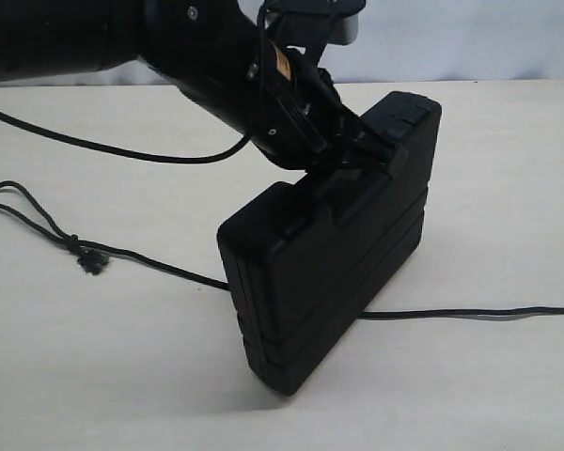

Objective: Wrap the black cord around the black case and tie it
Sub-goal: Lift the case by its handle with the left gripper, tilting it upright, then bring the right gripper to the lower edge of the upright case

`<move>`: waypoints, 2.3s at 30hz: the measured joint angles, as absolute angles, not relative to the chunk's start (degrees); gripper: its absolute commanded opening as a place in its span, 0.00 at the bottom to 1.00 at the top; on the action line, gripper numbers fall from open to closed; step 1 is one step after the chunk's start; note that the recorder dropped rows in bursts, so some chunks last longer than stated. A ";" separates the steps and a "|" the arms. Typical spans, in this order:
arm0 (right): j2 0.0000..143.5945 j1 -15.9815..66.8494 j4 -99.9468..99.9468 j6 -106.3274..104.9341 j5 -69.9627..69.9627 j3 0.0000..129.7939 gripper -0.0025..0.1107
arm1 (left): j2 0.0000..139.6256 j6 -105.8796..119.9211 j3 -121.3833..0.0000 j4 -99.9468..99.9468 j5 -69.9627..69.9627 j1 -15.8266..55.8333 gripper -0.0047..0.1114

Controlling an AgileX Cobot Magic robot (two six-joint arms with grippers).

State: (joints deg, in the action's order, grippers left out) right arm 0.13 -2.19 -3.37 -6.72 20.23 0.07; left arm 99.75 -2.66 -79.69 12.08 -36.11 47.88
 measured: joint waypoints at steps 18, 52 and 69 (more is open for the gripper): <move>0.13 -2.19 -3.49 -6.62 5.03 0.07 0.06 | 99.75 -11.99 -80.02 6.24 -36.46 49.53 0.04; 20.44 -2.19 -64.29 -49.15 29.32 17.81 0.06 | 99.75 -34.52 -80.11 -3.53 -37.60 49.90 0.04; 43.05 -2.19 -68.24 -55.38 36.60 32.55 0.06 | 99.75 -37.59 -80.11 -4.61 -37.60 49.90 0.04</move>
